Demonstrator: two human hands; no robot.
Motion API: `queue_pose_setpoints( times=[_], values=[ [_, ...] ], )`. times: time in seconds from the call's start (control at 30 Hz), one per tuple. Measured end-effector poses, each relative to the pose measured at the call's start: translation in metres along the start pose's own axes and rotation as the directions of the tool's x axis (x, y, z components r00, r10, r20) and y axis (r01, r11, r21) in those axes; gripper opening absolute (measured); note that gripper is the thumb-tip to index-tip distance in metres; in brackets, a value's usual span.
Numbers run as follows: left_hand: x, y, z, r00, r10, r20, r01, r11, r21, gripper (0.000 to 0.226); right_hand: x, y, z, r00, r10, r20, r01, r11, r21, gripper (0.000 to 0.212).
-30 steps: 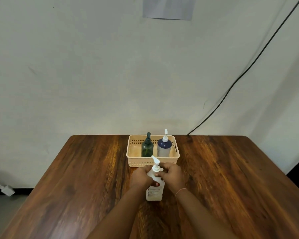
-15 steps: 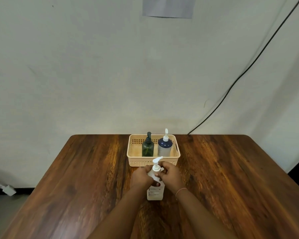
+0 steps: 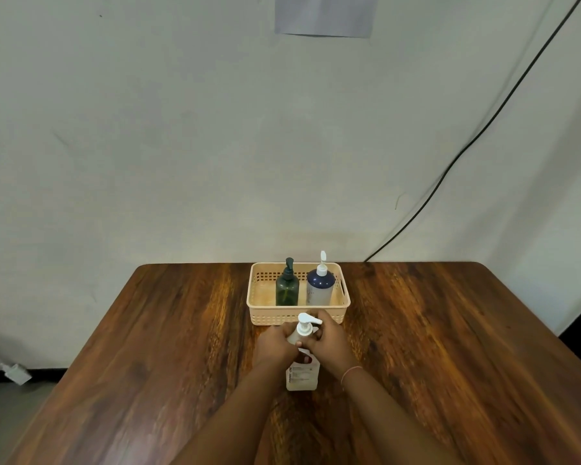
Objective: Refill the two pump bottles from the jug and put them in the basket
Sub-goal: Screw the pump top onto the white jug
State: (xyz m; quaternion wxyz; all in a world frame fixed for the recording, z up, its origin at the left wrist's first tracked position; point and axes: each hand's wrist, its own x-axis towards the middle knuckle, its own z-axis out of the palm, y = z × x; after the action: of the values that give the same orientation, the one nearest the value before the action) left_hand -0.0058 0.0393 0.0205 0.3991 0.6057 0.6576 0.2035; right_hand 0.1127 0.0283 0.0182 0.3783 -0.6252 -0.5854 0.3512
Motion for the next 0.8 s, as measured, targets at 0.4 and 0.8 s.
queue_pose_setpoints(
  times=[0.4,0.8],
  values=[
    [0.0016,-0.0011,-0.0004,1.0,-0.002,0.005,0.002,1.0,-0.002,0.065,0.0014,-0.0029,-0.0028,1.0,-0.01,0.023,0.011,0.998,-0.068,0.043],
    [0.0042,-0.0034,0.0017,1.0,-0.005,-0.01,0.006,1.0,0.011,0.068,0.001,-0.0036,-0.0018,0.999,0.028,-0.016,-0.029,0.999,-0.046,0.042]
  ],
)
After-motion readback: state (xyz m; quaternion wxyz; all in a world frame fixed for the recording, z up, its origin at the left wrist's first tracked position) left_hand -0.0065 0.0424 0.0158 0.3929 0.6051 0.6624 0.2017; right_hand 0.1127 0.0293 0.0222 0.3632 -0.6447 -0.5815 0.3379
